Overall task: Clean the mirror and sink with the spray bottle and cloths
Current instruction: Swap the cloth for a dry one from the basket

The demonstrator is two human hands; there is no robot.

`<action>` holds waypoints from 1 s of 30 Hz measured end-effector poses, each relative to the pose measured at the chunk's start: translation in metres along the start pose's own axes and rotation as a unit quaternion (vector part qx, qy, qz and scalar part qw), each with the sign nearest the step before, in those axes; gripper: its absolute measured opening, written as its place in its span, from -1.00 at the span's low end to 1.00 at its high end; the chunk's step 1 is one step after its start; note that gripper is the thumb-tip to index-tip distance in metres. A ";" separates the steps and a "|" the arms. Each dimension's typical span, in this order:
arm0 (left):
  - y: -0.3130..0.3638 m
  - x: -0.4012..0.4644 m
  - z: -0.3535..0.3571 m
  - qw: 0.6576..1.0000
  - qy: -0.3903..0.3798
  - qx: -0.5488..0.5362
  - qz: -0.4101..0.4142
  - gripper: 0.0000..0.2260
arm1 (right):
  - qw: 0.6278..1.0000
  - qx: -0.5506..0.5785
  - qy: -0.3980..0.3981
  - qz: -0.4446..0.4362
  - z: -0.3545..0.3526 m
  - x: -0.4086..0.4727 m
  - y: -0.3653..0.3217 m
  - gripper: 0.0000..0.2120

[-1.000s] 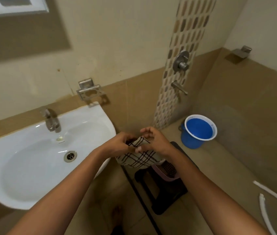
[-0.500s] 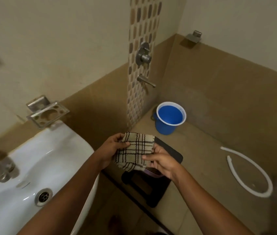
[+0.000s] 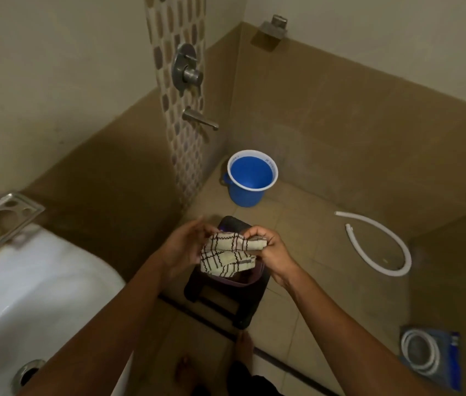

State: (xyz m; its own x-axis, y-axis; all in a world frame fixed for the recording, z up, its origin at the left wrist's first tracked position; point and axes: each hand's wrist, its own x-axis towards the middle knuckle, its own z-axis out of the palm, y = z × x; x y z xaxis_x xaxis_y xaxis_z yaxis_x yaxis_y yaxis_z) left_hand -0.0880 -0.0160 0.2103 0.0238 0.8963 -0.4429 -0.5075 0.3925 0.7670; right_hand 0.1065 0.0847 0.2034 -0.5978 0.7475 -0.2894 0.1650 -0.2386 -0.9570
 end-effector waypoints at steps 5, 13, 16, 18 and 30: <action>0.005 0.034 0.013 0.985 -0.056 0.131 -0.093 -0.44 | 0.993 -0.069 -0.037 -0.089 -0.019 0.021 -0.012 -0.80; -0.017 0.089 0.017 0.959 -0.006 0.262 -0.104 -0.68 | 0.972 0.137 -0.054 0.186 -0.065 0.046 0.016 -0.63; -0.041 0.099 0.014 0.962 0.072 0.237 -0.113 -0.70 | 0.945 0.209 -0.065 0.243 -0.074 0.044 0.041 -0.60; -0.055 0.106 0.014 0.964 0.093 0.209 -0.134 -0.70 | 0.959 0.149 -0.064 0.234 -0.074 0.048 0.053 -0.57; -0.109 0.148 -0.002 0.960 0.107 0.201 -0.163 -0.79 | 0.969 -0.067 -0.055 0.231 -0.075 0.101 0.111 -0.62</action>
State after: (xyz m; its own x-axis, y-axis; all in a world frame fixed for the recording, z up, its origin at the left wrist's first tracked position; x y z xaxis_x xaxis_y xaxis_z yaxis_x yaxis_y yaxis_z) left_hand -0.0305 0.0736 0.0602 -0.0747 0.6654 -0.7427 -0.1294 0.7320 0.6689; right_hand 0.1232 0.1795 0.0664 -0.5155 0.5078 -0.6902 0.5307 -0.4432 -0.7224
